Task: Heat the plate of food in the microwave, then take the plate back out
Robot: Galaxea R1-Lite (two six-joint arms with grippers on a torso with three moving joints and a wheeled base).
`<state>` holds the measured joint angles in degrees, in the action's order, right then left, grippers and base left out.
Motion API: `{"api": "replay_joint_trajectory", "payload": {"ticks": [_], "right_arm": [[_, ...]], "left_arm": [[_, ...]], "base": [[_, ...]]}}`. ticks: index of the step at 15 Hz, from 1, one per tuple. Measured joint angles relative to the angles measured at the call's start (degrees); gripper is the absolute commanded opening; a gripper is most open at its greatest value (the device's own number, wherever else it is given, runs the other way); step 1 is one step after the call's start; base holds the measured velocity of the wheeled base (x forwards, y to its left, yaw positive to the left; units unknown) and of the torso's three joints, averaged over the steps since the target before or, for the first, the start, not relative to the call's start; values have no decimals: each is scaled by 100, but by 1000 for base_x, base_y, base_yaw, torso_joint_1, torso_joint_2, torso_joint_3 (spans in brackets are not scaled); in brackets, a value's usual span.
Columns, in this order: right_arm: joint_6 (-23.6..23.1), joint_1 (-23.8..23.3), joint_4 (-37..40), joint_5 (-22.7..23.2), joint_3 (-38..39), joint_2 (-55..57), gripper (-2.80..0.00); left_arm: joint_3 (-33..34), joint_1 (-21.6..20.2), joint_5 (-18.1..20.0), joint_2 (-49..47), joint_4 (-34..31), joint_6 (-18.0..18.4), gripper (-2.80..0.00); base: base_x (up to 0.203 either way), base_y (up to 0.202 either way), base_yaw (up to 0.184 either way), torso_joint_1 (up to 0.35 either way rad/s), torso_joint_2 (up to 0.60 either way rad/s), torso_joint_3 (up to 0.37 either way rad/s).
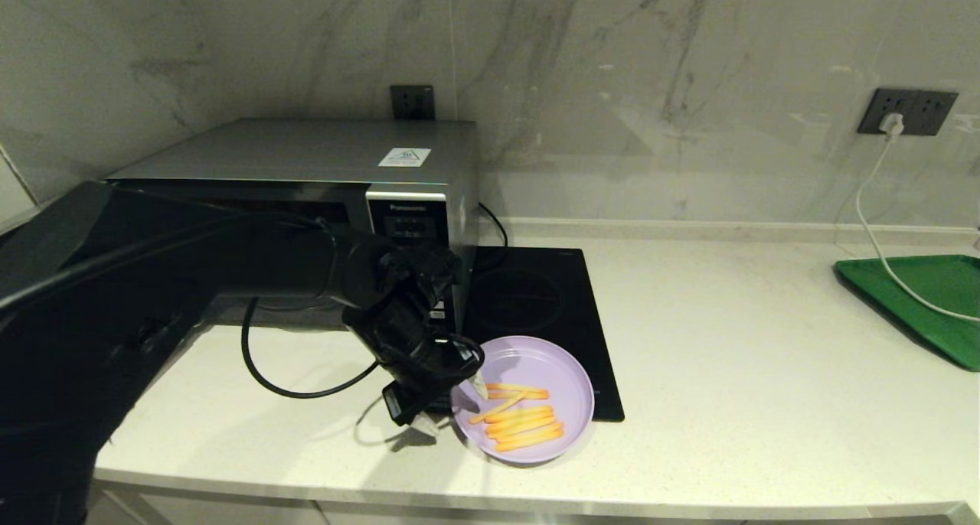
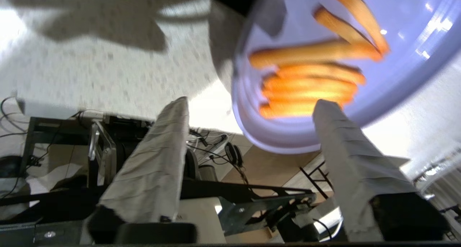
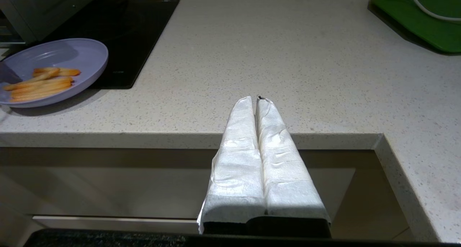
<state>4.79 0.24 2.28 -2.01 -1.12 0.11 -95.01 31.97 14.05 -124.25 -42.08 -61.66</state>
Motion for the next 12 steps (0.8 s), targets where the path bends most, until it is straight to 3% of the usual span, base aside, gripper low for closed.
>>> {"api": "replay_joint_trajectory", "payload": {"ticks": [4,5,7,9,12], "right_arm": [[2,0,-2,1,0,0,-280],[0,0,0,1,0,0,-280],[4,0,-2,1,0,0,-280],[0,0,0,1,0,0,-280],[0,2,-2,0,0,0,-280]], "left_arm": [[320,43,-21,699,-16,-39,0],[466,43,-44,916,-24,-8,-280],[880,-18,-196,1447,-34,189,-280],[1250,-199,-665,1978,-44,682,-280],[1436,-831,-1483,2671,-38,2074,-280]], "base": [[0,0,0,0,0,0],[0,0,0,0,0,0],[0,0,0,0,0,0],[0,0,0,0,0,0],[0,0,0,0,0,0]]}}
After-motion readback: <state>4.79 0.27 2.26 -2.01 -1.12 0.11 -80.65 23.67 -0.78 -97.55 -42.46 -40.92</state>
